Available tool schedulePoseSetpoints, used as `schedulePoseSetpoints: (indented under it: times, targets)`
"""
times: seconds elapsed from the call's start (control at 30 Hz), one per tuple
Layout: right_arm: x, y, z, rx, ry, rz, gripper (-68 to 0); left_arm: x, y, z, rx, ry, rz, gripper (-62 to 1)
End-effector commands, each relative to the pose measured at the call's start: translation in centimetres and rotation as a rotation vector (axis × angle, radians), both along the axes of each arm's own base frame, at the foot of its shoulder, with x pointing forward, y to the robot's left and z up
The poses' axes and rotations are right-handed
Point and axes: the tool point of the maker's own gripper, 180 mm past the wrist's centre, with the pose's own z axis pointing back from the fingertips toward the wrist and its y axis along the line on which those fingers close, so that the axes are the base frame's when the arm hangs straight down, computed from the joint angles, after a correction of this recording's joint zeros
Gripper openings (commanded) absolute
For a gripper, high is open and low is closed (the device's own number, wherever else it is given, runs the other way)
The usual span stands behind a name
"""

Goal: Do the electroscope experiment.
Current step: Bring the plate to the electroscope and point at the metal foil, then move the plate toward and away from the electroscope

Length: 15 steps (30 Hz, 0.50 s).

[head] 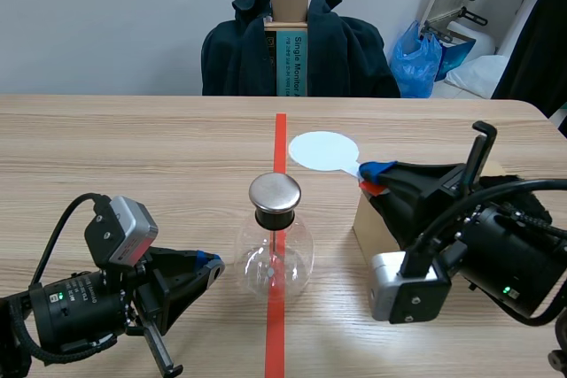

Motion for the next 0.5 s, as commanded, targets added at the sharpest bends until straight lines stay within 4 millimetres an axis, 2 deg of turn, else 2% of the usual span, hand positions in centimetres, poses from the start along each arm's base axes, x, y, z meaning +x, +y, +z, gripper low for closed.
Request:
schedulePoseSetpoints:
  times: [0.0,0.27,0.47]
  targets:
    - [-0.1,0.3,1.1,0.007,-0.042,0.035,-66.9,0.5,-0.3,1.1,-0.029,-0.032,0.006,-57.9]
    - [-1.8,1.6,1.2,0.014,-0.049,0.154,-66.9,0.5,-0.3,1.1,-0.029,-0.032,0.006,-57.9]
    - [-2.2,2.2,1.1,0.009,-0.052,0.177,-66.9,0.5,-0.3,1.1,-0.029,-0.032,0.006,-57.9]
